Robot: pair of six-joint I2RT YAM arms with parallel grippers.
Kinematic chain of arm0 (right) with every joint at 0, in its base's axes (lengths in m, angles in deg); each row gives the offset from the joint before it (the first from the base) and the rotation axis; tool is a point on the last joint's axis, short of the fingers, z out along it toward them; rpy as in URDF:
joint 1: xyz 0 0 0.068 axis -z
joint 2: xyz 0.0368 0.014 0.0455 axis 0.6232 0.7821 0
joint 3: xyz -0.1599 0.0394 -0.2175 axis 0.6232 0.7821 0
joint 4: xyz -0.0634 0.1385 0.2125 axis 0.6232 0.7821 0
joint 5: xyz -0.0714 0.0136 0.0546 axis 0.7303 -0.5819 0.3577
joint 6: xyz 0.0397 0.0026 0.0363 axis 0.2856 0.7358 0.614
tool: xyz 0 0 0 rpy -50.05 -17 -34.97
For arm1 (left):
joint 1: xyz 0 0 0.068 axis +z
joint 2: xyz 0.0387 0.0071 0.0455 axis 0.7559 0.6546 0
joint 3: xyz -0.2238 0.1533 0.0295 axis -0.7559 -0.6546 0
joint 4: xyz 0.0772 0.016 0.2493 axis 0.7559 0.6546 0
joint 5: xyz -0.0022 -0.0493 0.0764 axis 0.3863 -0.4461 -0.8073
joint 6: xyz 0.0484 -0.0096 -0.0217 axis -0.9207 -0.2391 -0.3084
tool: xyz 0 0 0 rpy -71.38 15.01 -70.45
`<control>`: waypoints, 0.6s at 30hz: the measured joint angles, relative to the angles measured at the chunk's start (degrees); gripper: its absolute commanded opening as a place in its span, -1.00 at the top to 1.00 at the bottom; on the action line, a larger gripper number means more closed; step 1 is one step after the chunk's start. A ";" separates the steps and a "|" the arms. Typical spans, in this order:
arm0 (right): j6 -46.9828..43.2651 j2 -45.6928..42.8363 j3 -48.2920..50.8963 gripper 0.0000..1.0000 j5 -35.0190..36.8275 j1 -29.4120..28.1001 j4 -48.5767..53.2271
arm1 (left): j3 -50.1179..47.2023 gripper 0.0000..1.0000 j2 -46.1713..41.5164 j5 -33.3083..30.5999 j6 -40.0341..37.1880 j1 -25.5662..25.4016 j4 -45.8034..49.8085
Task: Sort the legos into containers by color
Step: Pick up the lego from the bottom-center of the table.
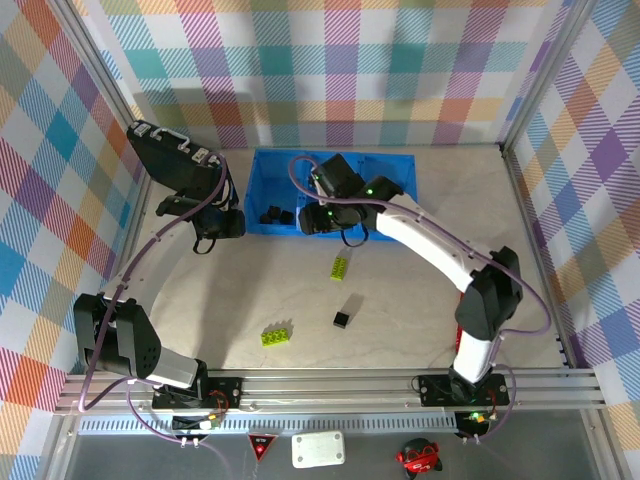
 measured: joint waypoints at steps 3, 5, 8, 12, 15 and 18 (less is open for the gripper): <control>0.61 -2.62 5.07 -0.05 0.72 0.00 -0.22 | 0.00 0.08 0.00 0.00 0.00 0.00 -0.02; 1.33 -3.72 8.26 -0.05 1.29 0.00 -0.15 | 0.00 0.08 0.00 0.00 0.00 0.00 -0.02; 2.03 -4.96 12.46 -0.05 2.34 0.00 0.24 | -0.02 0.08 0.00 0.00 0.00 0.00 -0.04; 3.19 -7.32 17.73 -0.06 3.43 0.00 1.51 | -0.33 0.07 0.00 0.02 -0.02 0.00 -0.17; 4.28 -9.49 21.55 -0.06 3.91 0.00 2.67 | -0.39 0.07 0.00 0.02 -0.20 0.00 -0.20; 5.95 -11.41 25.38 -0.06 4.00 0.00 2.91 | -0.76 0.07 0.00 0.00 -0.22 0.00 -0.39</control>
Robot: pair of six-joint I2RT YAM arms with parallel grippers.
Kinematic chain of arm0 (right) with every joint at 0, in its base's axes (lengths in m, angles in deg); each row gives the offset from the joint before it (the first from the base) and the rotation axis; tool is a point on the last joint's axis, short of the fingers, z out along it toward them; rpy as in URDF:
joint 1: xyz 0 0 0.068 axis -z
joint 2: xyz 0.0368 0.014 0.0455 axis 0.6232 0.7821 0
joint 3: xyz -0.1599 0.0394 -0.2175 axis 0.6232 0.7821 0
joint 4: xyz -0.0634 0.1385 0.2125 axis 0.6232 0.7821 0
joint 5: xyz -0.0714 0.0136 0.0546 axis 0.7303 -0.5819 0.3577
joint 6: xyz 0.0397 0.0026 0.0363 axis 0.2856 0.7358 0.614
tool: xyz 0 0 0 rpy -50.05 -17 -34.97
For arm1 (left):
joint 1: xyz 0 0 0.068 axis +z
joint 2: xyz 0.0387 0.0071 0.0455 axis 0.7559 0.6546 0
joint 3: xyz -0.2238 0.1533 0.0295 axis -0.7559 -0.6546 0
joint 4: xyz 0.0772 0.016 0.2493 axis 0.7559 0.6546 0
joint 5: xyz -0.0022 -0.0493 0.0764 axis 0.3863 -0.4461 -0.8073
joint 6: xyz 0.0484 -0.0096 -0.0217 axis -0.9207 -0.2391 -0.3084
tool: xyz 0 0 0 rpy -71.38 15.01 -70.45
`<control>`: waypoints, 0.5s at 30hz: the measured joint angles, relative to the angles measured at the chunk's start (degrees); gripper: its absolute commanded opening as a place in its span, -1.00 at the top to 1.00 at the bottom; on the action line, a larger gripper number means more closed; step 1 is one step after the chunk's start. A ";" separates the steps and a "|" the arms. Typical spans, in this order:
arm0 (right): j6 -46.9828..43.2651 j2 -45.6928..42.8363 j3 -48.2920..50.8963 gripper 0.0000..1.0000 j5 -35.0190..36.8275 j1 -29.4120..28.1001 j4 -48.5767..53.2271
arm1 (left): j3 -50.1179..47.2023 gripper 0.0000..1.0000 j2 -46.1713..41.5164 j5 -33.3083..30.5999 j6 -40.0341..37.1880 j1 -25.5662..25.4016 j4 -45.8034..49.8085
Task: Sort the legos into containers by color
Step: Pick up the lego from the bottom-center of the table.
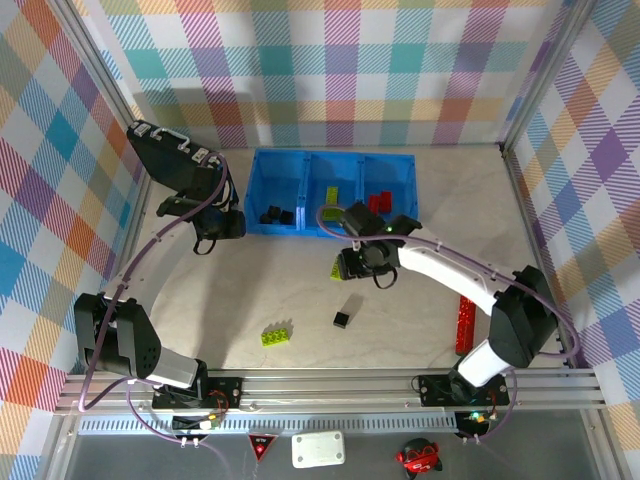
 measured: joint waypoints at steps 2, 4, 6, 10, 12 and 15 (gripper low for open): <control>1.25 -1.11 2.95 -0.06 -0.02 0.00 0.00 | -0.24 0.07 0.00 0.02 0.00 0.00 0.00; 2.27 -1.79 5.38 -0.06 -0.04 0.00 -0.02 | -0.35 0.07 0.00 0.04 0.00 0.00 0.00; 3.15 -2.21 7.23 -0.06 -0.04 0.00 0.02 | -0.39 0.07 0.00 0.17 0.00 0.00 0.00; 4.68 -2.51 9.25 -0.06 0.11 -0.72 0.52 | -0.42 0.07 0.00 0.98 0.00 0.00 -0.02; 5.38 -2.58 9.44 -0.06 0.52 -2.01 1.03 | -0.42 0.07 0.00 1.11 -0.02 0.00 -0.02; 6.88 -2.58 9.44 -0.07 0.46 -4.59 1.29 | -0.42 0.07 0.00 1.14 -0.02 0.00 -0.02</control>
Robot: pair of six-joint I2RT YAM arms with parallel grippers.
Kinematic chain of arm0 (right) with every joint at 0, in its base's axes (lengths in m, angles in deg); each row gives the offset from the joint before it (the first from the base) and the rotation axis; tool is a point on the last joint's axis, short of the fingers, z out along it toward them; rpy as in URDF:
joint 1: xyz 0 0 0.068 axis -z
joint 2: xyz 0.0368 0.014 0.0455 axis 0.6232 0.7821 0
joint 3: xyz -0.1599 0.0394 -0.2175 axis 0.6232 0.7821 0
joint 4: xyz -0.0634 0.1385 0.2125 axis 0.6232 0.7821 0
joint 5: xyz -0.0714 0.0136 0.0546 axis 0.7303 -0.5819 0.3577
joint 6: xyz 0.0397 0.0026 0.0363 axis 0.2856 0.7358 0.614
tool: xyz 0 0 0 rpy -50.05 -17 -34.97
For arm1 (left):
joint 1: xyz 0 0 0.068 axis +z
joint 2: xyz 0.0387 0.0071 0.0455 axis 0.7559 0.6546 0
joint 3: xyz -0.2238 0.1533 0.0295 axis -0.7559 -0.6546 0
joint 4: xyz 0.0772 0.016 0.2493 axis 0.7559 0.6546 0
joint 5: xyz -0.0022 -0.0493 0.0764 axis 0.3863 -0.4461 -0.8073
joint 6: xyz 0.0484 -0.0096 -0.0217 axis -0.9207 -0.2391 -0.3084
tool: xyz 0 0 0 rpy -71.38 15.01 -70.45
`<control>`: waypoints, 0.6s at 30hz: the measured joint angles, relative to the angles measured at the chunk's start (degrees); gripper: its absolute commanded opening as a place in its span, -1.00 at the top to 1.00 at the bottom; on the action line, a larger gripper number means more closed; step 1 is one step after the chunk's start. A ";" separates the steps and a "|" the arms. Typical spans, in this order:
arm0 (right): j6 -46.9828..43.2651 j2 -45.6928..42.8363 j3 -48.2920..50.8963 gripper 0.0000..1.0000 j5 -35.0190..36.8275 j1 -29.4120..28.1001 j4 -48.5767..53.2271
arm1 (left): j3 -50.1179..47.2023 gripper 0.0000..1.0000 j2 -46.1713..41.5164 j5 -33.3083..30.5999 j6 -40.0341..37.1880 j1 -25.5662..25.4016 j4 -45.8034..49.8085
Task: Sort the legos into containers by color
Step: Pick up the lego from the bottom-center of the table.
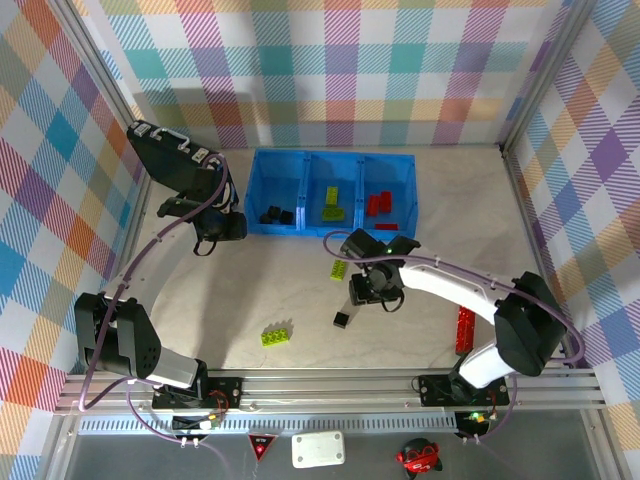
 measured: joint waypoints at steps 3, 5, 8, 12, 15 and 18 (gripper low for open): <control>1.81 0.00 0.00 -0.08 -0.15 -2.71 -0.04 | 0.00 0.07 0.00 0.17 0.00 0.00 0.00; 2.93 0.15 -0.07 -0.08 -0.37 -4.59 -0.02 | 0.00 0.07 0.00 0.42 0.00 0.00 0.00; 4.28 1.64 -0.70 -0.12 -0.63 -6.88 -0.07 | 0.00 0.07 0.00 0.79 0.00 0.00 0.00; 5.46 5.09 -1.86 -0.24 -0.68 -8.94 -0.26 | 0.00 0.07 0.00 1.36 -0.13 0.00 0.00; 5.62 7.06 -2.51 -0.28 -0.68 -9.75 -0.48 | 0.00 0.07 0.00 1.51 -0.17 0.00 0.02; 5.57 8.79 -3.72 -0.31 -0.63 -10.38 -0.59 | 0.00 0.07 0.00 1.51 -0.17 0.00 0.00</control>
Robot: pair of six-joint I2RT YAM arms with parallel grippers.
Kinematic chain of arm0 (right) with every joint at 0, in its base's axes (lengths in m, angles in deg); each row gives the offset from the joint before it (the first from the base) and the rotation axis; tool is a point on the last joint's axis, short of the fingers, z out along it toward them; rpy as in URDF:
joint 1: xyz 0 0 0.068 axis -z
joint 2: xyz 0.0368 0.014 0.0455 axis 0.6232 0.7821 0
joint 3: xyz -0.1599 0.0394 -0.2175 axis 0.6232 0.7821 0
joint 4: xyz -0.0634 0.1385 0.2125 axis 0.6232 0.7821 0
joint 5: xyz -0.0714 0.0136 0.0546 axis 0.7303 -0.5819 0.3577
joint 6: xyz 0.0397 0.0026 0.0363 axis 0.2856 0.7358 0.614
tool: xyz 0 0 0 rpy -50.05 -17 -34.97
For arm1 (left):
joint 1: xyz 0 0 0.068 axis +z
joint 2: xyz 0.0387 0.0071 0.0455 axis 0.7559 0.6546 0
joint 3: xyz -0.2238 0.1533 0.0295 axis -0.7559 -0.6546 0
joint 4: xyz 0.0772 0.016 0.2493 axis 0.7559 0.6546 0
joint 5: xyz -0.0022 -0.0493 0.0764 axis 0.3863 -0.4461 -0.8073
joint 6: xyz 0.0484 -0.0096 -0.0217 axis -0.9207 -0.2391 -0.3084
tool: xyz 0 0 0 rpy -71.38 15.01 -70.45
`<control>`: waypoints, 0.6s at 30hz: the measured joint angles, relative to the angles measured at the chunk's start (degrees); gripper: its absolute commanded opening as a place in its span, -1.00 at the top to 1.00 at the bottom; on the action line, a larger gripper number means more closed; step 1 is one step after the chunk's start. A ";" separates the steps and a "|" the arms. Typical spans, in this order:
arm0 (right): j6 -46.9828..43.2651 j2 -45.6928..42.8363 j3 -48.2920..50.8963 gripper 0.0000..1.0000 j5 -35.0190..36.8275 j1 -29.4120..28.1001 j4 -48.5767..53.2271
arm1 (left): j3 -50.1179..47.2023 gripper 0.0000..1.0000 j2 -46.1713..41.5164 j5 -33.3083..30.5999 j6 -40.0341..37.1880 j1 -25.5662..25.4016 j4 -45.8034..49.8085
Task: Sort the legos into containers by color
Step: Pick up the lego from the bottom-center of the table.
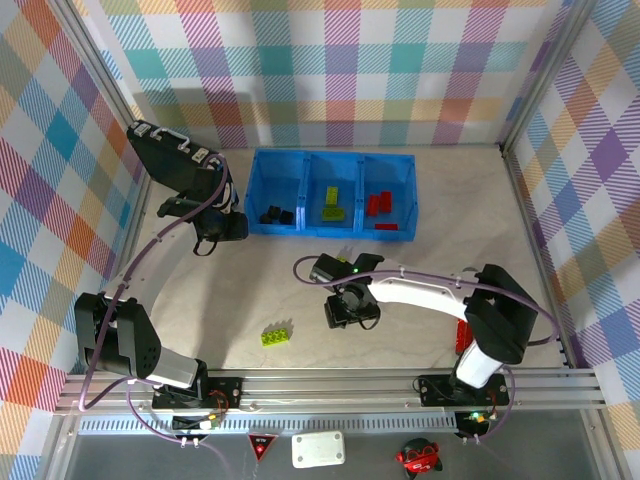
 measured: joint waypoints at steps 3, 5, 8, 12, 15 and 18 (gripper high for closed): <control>-0.37 2.23 -1.90 -0.29 0.02 -0.66 -0.31 | 0.00 0.07 0.00 -0.04 0.00 0.00 0.00; -0.52 3.69 -2.95 -0.26 0.20 -1.11 -0.66 | 0.00 0.07 0.00 -0.07 -0.02 0.00 0.02; -0.96 6.08 -4.09 -0.24 0.37 -1.44 -0.74 | 0.00 0.07 0.00 -0.07 0.00 0.00 0.00; -1.68 8.07 -5.01 -0.23 1.60 -1.60 -0.70 | 0.00 0.07 0.00 -0.13 -0.02 0.00 0.02; -1.88 9.16 -5.70 -0.21 2.58 -1.60 -0.33 | 0.00 0.07 0.00 -0.24 -0.02 0.00 0.00; -1.90 10.10 -6.40 -0.20 3.39 -1.64 0.26 | 0.00 0.07 0.00 -0.24 -0.04 0.00 0.02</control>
